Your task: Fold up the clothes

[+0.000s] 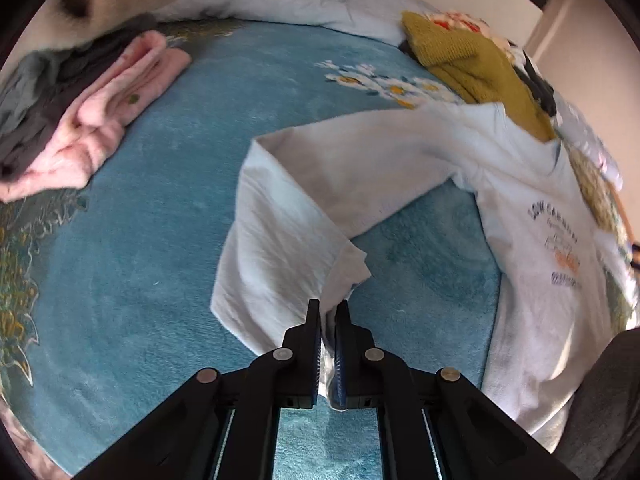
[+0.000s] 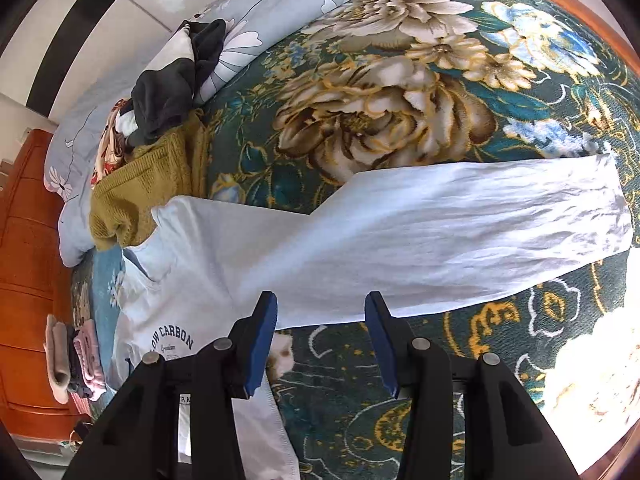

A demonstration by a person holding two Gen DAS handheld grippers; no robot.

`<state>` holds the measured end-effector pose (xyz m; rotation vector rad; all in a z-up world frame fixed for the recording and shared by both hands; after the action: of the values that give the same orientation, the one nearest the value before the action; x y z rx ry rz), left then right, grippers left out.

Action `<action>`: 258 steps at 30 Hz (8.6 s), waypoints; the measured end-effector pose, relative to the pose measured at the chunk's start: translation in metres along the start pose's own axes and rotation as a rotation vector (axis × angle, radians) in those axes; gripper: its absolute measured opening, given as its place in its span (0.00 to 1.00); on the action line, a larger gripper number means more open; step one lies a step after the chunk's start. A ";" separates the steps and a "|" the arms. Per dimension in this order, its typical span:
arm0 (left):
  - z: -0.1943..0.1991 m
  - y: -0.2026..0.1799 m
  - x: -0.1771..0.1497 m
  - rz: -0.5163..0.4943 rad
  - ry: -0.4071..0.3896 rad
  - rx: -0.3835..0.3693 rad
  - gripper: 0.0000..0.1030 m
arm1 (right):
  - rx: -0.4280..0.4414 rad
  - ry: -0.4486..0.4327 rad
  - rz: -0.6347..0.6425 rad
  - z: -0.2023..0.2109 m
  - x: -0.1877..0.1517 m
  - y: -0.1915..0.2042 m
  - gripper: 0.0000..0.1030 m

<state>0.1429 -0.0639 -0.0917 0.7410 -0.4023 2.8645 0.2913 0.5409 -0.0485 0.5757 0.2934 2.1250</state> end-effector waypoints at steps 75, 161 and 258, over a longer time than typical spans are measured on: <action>-0.111 -0.174 0.077 0.274 0.237 -0.059 0.48 | 0.168 -0.348 -0.827 0.051 0.008 -0.269 0.15; -0.001 -0.082 -0.108 0.423 0.252 -0.302 0.18 | 0.441 0.308 -0.161 -0.049 -0.216 0.017 0.14; -0.003 -0.105 0.003 0.682 0.266 -0.504 0.08 | 0.524 0.252 -0.057 -0.029 -0.140 0.033 0.45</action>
<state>0.1614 0.0371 -0.0695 0.1300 -1.5035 3.1345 0.3226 0.4076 -0.1014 0.5824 1.0152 2.0644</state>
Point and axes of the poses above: each gripper's, at about its wrist camera, not at the fingertips, and z roughly against the way its jaws point, y to its left, x to its top, the point moved 7 cm from there along -z, roughly the way its jaws point, and after that the axes turned 5 degrees about -y, right-handed, at the moved point
